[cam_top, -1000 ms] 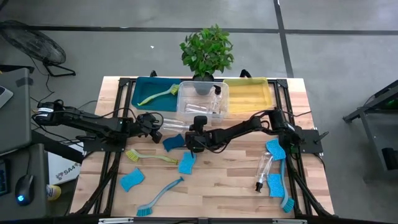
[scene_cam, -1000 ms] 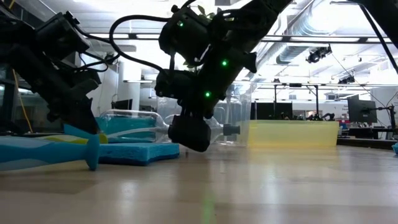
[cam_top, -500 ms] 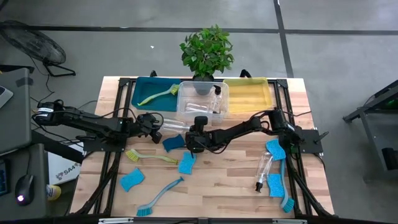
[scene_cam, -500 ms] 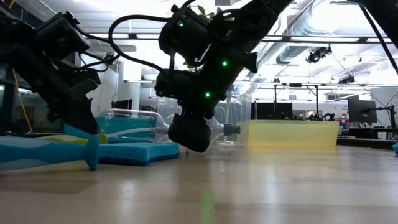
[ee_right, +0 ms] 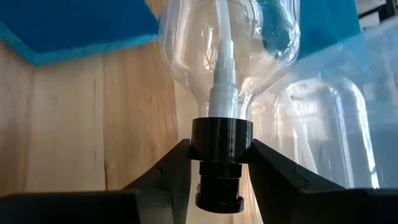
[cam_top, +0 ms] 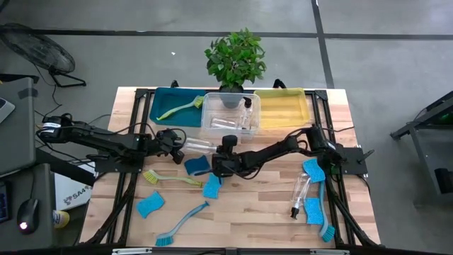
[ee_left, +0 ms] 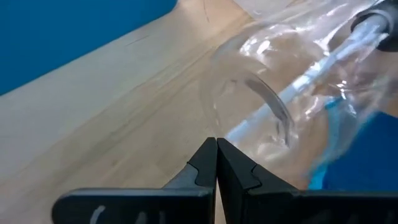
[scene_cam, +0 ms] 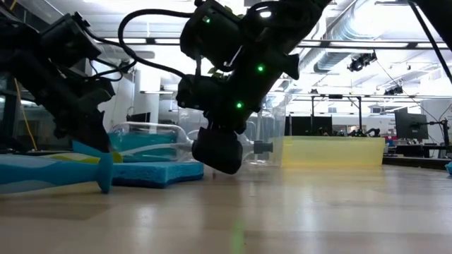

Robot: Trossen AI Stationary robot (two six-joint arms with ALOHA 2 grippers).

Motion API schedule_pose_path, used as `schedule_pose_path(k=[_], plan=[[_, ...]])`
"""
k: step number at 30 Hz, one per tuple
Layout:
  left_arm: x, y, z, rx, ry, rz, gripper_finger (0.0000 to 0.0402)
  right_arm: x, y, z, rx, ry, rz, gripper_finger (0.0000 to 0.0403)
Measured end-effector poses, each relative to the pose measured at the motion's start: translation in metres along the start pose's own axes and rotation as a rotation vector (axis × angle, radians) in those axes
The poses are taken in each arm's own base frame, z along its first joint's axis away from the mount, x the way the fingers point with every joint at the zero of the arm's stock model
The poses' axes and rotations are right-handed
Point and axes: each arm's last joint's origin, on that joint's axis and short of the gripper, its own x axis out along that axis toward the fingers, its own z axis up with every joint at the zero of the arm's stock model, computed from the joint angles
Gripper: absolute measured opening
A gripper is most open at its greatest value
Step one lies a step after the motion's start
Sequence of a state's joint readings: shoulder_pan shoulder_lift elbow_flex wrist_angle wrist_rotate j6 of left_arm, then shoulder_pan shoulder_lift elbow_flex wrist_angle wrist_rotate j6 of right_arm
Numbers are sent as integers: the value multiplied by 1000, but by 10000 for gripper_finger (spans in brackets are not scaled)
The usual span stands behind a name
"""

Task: Pick & Place Kitchen Sink Supplies
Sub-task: Put the transparent soap dispenser into the transparent bin

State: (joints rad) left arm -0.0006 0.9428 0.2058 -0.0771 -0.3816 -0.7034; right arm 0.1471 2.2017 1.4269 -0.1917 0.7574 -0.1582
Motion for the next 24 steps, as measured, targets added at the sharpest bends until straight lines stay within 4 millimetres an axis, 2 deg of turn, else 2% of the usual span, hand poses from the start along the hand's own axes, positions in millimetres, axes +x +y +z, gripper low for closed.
schedule_pose_path(k=[4,8,14,24], plan=[[-4,-2,5,24,-25,-23,1,-4,-4,-3,22,37,-12,127],[-15,-10,20,55,-95,-80,1,-8,-8,-3,43,50,-15,127],[-37,-14,40,115,-137,-97,1,-19,-14,1,87,36,-7,127],[-75,-10,60,159,-269,-146,1,-40,-9,7,104,0,123,127]])
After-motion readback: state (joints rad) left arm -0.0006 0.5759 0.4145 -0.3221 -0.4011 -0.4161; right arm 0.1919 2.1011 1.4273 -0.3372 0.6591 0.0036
